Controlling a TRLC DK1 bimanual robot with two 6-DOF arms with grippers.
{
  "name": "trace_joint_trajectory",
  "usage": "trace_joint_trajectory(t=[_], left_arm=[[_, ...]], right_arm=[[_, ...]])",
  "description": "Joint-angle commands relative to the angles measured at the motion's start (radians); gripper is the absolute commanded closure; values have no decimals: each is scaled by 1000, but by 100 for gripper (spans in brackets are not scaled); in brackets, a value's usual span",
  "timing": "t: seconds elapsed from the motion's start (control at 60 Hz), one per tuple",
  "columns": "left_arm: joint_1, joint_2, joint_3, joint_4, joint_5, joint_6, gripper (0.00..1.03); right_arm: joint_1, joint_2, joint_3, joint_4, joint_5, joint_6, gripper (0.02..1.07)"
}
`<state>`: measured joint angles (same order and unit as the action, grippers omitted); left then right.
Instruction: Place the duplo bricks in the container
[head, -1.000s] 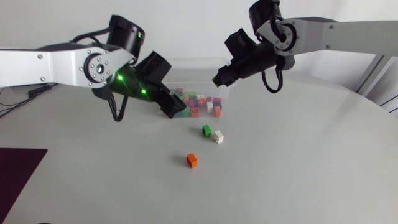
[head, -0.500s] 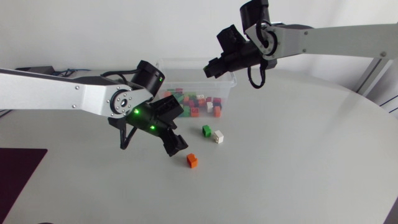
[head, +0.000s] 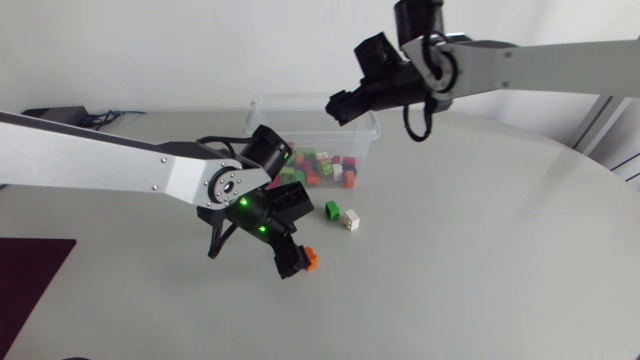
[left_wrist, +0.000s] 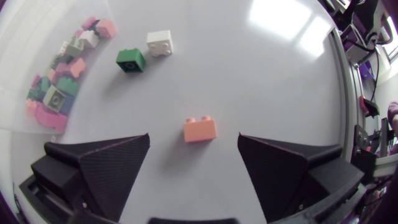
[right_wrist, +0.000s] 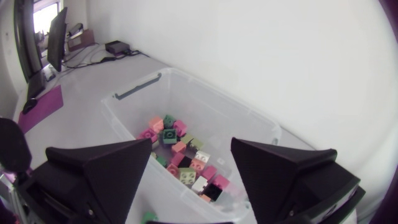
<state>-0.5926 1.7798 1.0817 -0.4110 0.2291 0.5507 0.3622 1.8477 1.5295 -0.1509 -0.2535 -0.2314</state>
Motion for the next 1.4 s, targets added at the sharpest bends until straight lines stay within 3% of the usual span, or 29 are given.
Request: trace_joint_trajectory(t=[0.0, 0.3, 0.817, 0.933, 1.017, 1.05, 1.1, 1.117, 1.35, 1.383], left_arm=[[-7, 49, 23, -28, -11, 17, 5], [-18, 127, 167, -137, -63, -15, 6], [-56, 214, 219, -155, -99, -46, 11], [-73, 231, 225, -160, -99, -54, 22], [-81, 248, 233, -169, -99, -60, 38], [-81, 253, 236, -175, -99, -63, 47], [-81, 260, 241, -175, -100, -67, 72], [-79, 262, 242, -176, -105, -71, 75], [-69, 253, 248, -238, -120, -74, 78], [-65, 240, 247, -244, -120, -74, 78]], right_arm=[[-54, -148, -101, 19, -26, 15, 6], [-226, -360, -376, 22, -125, 21, 6], [-175, -412, -595, 33, -76, -37, 7], [-137, -404, -597, 2, -53, -48, 7], [-100, -380, -597, -16, -20, -49, 9], [-83, -364, -594, -24, -1, -49, 13], [-51, -337, -591, -33, 33, -51, 13], [-43, -329, -589, -35, 39, -51, 13], [46, -216, -571, -47, 122, -45, 18], [55, -194, -565, -49, 128, -43, 22]])
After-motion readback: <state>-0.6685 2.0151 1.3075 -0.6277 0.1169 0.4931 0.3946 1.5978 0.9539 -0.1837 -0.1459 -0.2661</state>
